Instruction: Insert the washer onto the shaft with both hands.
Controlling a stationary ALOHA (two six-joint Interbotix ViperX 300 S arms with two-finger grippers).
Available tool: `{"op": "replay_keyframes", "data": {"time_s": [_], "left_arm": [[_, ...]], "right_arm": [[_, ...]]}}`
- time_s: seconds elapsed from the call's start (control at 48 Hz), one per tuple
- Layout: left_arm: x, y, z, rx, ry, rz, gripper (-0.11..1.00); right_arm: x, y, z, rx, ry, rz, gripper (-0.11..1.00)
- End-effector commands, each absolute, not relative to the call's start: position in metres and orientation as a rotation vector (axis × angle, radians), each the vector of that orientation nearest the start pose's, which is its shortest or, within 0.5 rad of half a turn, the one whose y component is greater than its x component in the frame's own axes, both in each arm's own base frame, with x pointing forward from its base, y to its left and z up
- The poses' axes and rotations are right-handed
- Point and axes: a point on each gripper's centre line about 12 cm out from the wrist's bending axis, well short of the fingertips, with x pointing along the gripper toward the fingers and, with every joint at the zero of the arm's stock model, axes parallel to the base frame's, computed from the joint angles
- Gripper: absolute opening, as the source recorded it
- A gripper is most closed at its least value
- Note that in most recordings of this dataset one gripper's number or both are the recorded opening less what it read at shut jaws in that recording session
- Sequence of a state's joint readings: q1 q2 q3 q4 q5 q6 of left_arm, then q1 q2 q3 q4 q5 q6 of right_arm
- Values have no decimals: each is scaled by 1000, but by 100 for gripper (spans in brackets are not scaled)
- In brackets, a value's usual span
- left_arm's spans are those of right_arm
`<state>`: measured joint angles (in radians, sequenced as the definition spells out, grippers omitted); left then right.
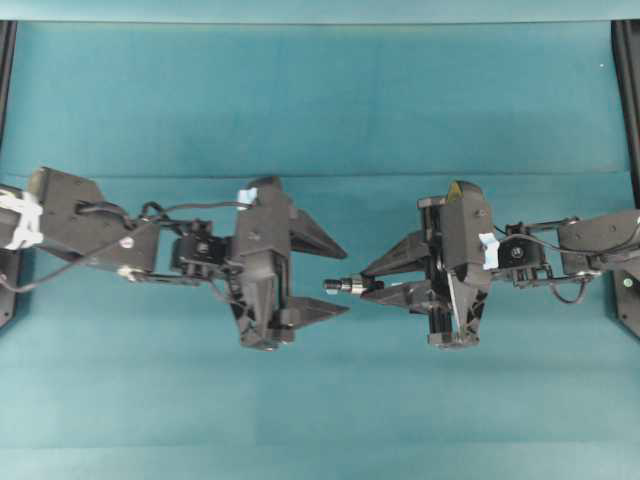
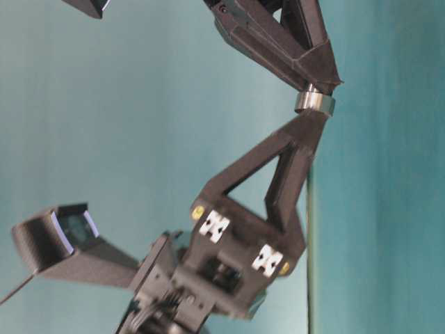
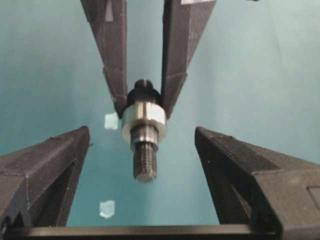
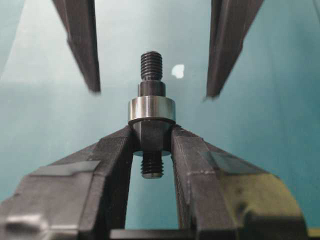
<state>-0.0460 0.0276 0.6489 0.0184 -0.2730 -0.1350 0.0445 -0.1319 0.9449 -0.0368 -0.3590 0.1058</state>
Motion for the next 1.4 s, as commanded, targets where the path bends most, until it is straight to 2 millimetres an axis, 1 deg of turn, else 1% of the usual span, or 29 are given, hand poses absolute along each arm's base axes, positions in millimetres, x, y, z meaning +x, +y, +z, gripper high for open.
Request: {"op": "replay_keyframes", "data": {"time_s": [0.0,0.292,0.521,0.751,1.376], "left_arm": [[400,-20,208,-112,377,-29,90],[363,-18,214,-105,449,-24,90],[346,-17,214,-101,458,-23,90],[339,-16,212,-100,462,-23,90],[338,-16,210,-106,469,-21,90]], "right_arm": [[337,17,171,72,426,41,0],[337,17,171,72,426,41,0],[337,17,171,72,426,41,0],[337,17,171,72,426,41,0],[337,17,171,72,426,41,0]]}}
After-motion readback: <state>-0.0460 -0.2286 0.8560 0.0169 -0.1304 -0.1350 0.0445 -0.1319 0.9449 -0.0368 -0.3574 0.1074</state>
